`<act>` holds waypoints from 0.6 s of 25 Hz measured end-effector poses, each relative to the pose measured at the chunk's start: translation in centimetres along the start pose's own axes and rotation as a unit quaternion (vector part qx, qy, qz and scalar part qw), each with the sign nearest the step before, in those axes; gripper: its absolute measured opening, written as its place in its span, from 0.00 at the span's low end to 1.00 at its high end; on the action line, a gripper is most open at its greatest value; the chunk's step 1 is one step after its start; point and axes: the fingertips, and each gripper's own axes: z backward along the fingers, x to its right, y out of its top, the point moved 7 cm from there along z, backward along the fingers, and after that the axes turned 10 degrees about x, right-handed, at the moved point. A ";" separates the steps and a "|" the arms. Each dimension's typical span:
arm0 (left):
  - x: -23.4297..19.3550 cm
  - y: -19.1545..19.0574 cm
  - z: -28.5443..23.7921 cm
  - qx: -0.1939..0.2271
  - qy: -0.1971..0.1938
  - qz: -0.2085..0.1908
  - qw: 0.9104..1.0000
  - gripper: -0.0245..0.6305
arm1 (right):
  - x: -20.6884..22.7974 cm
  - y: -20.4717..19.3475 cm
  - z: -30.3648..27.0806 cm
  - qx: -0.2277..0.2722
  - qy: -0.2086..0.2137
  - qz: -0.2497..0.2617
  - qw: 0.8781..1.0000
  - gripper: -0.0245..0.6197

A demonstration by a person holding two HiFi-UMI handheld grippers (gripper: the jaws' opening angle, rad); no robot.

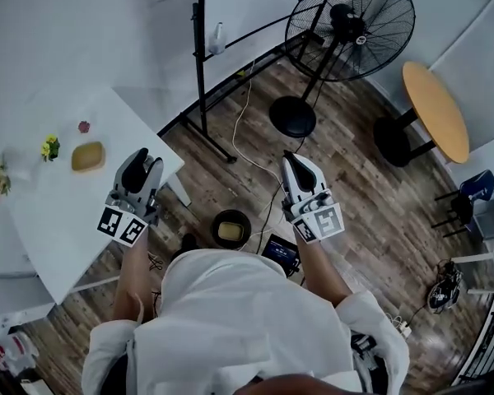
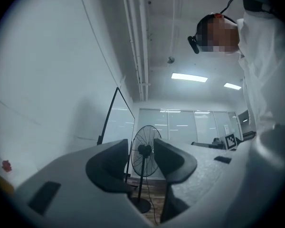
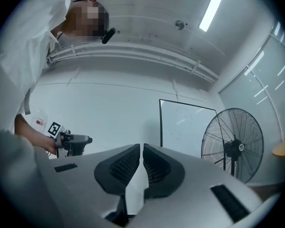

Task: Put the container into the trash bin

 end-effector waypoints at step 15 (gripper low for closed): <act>-9.6 1.1 3.4 -0.001 0.023 0.010 1.000 0.29 | -3.2 -3.3 -5.8 -0.032 -0.010 -0.022 0.999 0.10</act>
